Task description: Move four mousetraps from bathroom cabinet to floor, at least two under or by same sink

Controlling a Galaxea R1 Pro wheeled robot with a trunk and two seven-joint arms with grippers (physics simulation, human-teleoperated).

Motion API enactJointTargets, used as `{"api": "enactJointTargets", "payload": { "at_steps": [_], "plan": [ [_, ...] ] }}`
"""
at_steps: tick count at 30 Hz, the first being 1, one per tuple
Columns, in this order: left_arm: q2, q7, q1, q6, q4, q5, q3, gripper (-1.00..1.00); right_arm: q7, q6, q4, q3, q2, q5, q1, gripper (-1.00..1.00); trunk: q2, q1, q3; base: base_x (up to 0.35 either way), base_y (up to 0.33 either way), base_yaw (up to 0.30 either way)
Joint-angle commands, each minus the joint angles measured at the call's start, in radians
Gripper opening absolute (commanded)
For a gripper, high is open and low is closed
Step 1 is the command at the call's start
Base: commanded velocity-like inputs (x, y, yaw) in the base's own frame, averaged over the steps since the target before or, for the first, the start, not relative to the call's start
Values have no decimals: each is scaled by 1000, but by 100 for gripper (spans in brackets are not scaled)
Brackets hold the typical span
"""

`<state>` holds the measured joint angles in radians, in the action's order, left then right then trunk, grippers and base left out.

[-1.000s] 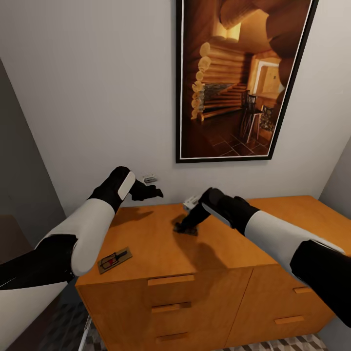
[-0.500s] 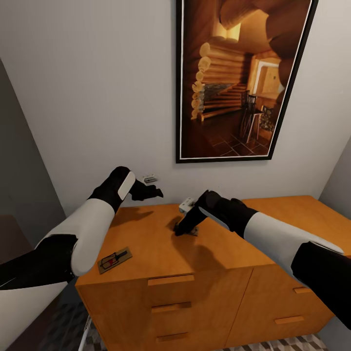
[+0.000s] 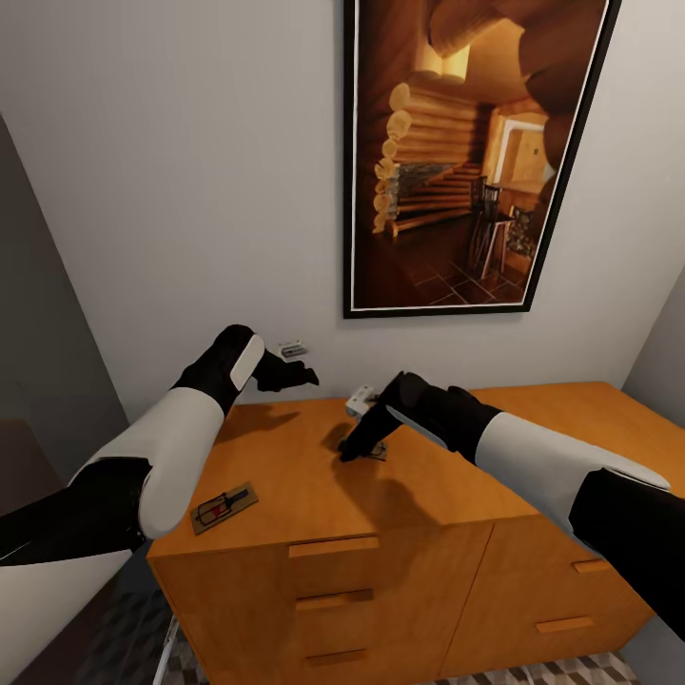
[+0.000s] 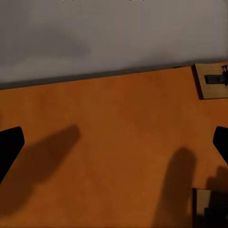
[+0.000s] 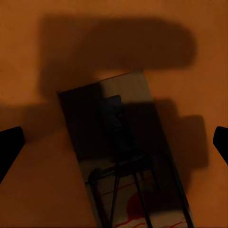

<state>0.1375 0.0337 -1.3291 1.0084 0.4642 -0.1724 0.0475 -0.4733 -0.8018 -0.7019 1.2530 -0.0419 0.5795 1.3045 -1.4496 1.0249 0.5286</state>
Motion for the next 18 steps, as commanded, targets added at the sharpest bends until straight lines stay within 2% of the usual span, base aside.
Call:
{"api": "enactJointTargets", "payload": {
  "at_steps": [1,18],
  "plan": [
    [1,3,-1,4,1,4,5,100,-4,3,-1,5,-1,3,-18,100,0,0,1,0,0,0],
    [2,3,-1,5,2,4,5,100,-5,12,9,8,-2,4,-35,100,0,0,1,0,0,0]
  ]
}}
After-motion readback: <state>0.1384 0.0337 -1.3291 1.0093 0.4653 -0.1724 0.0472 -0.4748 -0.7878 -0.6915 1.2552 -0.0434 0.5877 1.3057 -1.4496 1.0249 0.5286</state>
